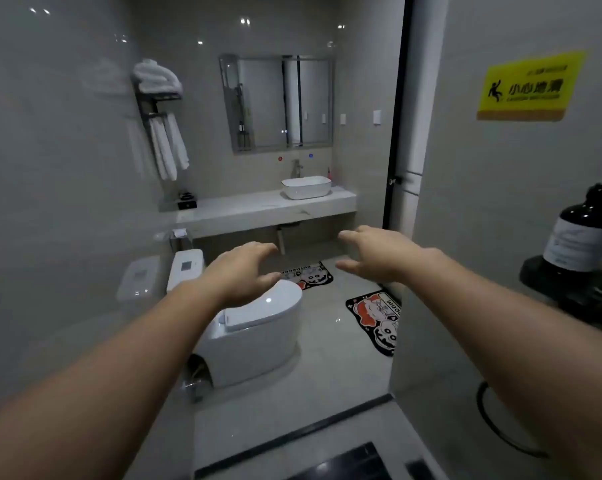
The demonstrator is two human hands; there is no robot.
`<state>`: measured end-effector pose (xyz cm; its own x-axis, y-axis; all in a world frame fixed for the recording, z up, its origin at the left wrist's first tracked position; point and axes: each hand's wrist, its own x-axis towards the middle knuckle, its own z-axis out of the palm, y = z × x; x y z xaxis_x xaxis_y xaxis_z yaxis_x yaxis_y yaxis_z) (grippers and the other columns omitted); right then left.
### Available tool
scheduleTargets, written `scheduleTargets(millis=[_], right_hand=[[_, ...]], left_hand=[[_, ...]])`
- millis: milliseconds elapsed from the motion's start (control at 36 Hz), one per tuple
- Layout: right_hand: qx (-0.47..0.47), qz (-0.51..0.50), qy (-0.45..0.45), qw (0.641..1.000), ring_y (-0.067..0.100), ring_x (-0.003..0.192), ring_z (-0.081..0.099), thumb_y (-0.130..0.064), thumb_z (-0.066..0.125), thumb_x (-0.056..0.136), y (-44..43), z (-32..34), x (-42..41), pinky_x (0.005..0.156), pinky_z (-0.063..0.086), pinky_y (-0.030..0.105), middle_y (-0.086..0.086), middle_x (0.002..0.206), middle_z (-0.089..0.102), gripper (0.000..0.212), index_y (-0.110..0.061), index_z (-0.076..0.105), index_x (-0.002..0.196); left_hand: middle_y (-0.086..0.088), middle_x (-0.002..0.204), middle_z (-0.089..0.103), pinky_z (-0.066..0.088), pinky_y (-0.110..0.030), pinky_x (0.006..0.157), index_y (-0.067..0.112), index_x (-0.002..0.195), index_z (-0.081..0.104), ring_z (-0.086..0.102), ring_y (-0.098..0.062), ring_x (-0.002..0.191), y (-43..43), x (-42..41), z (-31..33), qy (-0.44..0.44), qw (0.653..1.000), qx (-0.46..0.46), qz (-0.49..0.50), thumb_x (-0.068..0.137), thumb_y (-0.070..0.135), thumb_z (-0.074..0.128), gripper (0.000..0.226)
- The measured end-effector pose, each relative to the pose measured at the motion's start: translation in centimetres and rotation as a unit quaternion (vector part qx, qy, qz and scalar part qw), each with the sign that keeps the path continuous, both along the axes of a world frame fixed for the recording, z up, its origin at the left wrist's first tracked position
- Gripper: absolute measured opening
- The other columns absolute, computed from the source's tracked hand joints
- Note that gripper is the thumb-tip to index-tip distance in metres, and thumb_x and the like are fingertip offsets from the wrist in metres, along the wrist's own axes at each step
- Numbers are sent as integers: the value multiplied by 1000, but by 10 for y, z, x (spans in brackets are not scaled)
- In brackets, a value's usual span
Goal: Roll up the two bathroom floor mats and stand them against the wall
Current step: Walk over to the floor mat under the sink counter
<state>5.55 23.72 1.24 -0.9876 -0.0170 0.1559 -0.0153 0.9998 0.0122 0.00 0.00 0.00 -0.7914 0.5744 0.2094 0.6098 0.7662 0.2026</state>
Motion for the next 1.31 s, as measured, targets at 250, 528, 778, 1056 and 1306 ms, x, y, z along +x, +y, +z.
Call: scheduleTargets(millis=[250,528,778,1056,1306], right_hand=[[-7,-2,-39,999,29,115,53,-58,45,89,54,-43,-75,92,47,42,9,133,49,62,-23,36,139],[-18,13,-78,997,30,123,48,-54,47,90,120,-84,-142,95,43,39,10,141,45,63,-23,32,143],[-17,24,-108,994,31,121,49,-52,47,91,149,-119,-178,94,43,40,10,139,47,59,-21,36,139],[-7,-2,-131,991,31,117,51,-51,47,91,163,-146,-234,87,44,38,11,131,52,57,-18,39,137],[-11,-48,-128,991,31,107,56,-51,47,91,164,-154,-328,79,43,36,10,120,55,50,-17,46,128]], left_hand=[[0,145,44,37,-37,107,23,140,38,44,-21,130,61,-75,-45,-33,999,-14,13,91,41,54,55],[1,146,43,36,-36,107,23,140,39,43,-19,131,118,-128,-97,-78,996,-21,31,91,41,53,55],[0,147,42,35,-38,109,24,140,39,42,-22,132,135,-166,-129,-110,992,-39,47,91,42,53,55],[0,147,42,35,-37,108,23,140,39,42,-22,132,151,-242,-152,-116,992,-34,18,91,40,53,54],[-1,146,43,35,-37,108,22,140,40,43,-22,131,157,-351,-167,-127,992,-11,-21,92,39,52,52]])
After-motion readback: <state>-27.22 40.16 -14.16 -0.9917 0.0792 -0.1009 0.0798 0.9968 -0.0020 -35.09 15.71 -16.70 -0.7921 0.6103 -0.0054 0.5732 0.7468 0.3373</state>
